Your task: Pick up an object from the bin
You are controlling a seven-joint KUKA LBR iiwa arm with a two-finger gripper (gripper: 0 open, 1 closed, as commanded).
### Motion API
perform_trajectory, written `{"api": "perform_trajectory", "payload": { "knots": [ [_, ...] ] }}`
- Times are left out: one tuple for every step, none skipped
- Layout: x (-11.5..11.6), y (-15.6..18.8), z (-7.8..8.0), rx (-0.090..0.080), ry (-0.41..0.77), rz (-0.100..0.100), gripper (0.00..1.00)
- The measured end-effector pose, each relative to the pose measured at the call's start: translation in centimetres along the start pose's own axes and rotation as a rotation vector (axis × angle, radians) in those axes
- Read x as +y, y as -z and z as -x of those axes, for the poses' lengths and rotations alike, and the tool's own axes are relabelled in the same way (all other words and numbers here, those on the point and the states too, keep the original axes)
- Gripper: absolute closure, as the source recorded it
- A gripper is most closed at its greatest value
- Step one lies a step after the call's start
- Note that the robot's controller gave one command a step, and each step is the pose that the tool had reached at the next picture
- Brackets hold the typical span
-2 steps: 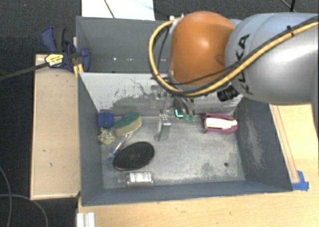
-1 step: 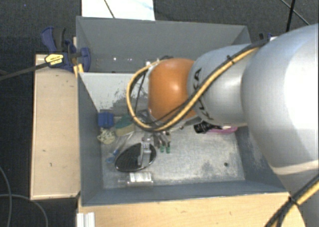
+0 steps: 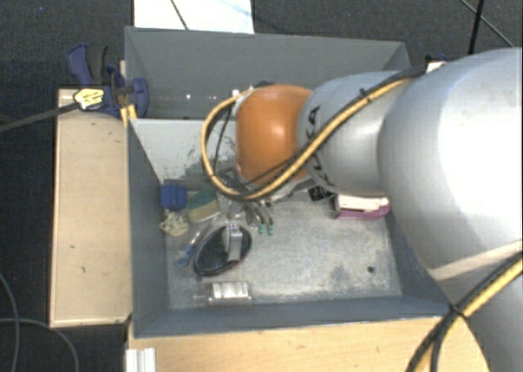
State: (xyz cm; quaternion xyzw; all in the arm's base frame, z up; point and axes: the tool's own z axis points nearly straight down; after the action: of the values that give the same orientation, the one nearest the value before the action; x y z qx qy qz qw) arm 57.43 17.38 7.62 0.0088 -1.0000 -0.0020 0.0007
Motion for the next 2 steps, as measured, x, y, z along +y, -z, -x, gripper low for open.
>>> {"api": "perform_trajectory", "payload": {
  "knots": [
    [-0.2,0.5,0.6,-0.023,-0.008,0.002,1.0],
    [-0.6,7.3,2.2,-0.014,-0.011,-0.001,1.0]
  ]
}}
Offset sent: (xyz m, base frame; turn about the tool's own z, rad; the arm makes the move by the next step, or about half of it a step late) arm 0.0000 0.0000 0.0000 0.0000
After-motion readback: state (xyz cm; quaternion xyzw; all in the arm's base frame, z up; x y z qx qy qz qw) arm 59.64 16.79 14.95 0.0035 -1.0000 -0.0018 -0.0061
